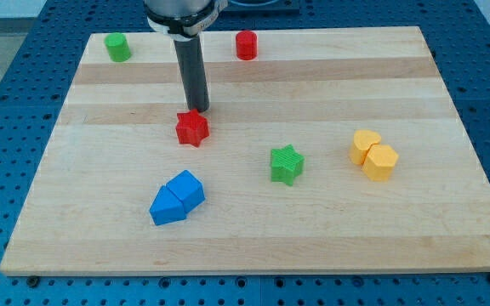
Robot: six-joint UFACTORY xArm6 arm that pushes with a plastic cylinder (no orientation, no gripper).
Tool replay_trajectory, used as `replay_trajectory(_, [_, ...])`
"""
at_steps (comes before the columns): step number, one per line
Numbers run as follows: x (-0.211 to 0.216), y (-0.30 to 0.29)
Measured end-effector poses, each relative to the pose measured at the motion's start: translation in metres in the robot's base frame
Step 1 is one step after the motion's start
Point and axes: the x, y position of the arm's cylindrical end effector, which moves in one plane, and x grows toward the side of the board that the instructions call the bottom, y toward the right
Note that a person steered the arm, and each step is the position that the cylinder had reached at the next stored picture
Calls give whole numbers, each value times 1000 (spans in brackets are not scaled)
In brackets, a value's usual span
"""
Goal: Move your arm to the right of the red star
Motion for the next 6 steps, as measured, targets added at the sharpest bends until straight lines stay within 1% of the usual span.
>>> replay_trajectory(2, [1,6])
replay_trajectory(6, [23,64])
